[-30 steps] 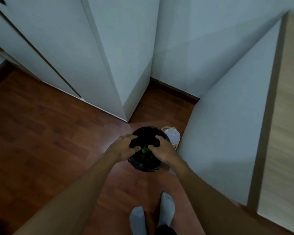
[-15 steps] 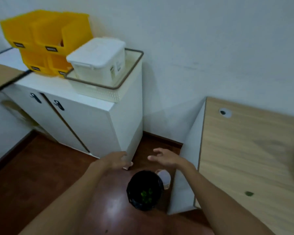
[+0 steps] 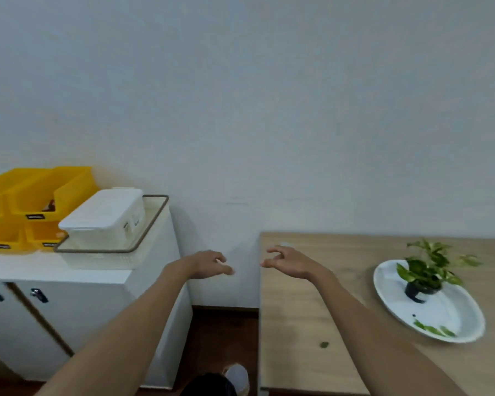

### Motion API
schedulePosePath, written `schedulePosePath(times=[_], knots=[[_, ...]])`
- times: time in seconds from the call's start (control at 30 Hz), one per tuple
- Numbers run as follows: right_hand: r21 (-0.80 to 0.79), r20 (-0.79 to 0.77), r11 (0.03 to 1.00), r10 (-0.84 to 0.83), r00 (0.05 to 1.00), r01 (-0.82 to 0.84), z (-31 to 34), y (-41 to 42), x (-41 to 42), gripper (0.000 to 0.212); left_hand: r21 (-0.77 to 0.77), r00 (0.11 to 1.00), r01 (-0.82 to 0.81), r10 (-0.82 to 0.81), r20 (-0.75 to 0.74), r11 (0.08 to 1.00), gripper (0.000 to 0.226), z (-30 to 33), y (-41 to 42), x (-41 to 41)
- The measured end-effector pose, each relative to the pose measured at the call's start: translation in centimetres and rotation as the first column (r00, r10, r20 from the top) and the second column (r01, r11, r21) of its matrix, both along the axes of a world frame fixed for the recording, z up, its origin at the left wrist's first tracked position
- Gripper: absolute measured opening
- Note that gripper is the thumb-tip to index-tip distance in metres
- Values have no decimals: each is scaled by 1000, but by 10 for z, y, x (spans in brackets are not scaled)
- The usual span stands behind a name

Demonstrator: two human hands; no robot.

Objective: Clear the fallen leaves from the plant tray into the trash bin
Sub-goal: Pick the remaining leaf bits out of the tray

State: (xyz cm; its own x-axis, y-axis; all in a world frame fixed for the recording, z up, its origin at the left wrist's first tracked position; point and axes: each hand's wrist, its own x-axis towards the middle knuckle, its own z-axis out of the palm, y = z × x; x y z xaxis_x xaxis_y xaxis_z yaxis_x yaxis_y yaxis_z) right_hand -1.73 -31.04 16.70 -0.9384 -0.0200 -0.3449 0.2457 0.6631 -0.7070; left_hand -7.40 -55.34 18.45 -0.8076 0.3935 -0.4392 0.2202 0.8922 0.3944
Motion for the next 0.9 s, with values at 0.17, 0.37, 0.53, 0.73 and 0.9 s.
schedulePosePath(times=[0.17, 0.37, 0.53, 0.73, 0.9], knots=[[40, -27, 990, -137, 990, 138, 4, 87, 42, 67, 47, 995, 95, -96, 11, 994, 76, -5, 97, 18], [68, -26, 973, -218, 976, 219, -11, 188, 82, 67, 87, 988, 147, -150, 31, 985, 79, -20, 202, 48], [62, 9, 965, -257, 966, 256, -25, 277, 124, 62, 118, 986, 163, -164, -1, 980, 66, -38, 289, 75], [85, 70, 959, -275, 959, 269, -53, 371, 174, 52, 152, 980, 180, -190, 54, 972, 42, -79, 375, 121], [67, 157, 942, -336, 929, 329, -86, 424, 195, 53, 173, 962, 232, -251, 103, 957, 36, -114, 439, 134]])
